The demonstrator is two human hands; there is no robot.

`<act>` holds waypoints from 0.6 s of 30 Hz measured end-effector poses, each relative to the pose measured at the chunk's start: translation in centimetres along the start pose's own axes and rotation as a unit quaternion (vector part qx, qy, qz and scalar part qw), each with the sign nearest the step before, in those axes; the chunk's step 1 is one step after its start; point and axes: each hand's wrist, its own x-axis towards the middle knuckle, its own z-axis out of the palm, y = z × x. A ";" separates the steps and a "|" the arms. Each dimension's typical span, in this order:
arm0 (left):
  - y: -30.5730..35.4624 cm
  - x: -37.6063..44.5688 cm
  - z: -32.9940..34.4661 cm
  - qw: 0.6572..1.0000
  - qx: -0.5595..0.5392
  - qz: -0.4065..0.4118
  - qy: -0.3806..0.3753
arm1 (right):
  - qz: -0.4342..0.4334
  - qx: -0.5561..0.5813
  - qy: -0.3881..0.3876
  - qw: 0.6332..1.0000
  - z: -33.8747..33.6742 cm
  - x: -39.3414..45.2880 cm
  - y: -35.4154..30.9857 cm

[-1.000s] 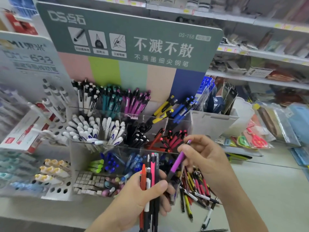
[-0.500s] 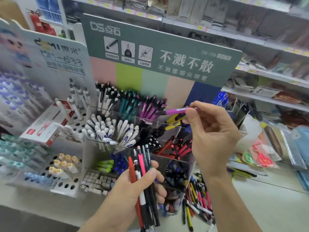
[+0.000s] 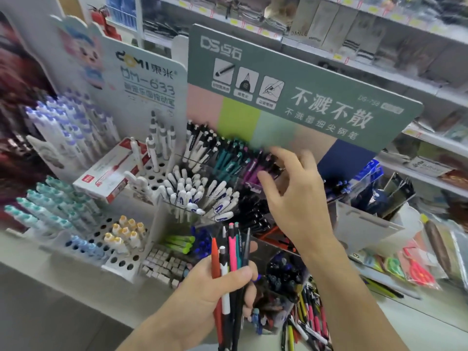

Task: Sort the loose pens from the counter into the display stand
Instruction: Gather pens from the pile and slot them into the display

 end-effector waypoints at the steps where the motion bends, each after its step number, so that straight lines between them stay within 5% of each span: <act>1: 0.1 0.0 0.0 1.000 0.002 -0.005 0.003 | -0.015 0.031 0.003 0.999 -0.4 -0.9 -0.4; 7: -0.7 0.5 -0.1 0.997 0.042 -0.059 -0.020 | 0.062 0.099 -0.336 0.935 -1.9 -5.9 0.3; 18: -2.5 1.3 -0.1 0.987 0.012 -0.130 -0.098 | 0.233 0.262 -0.320 0.880 -3.7 -9.7 3.8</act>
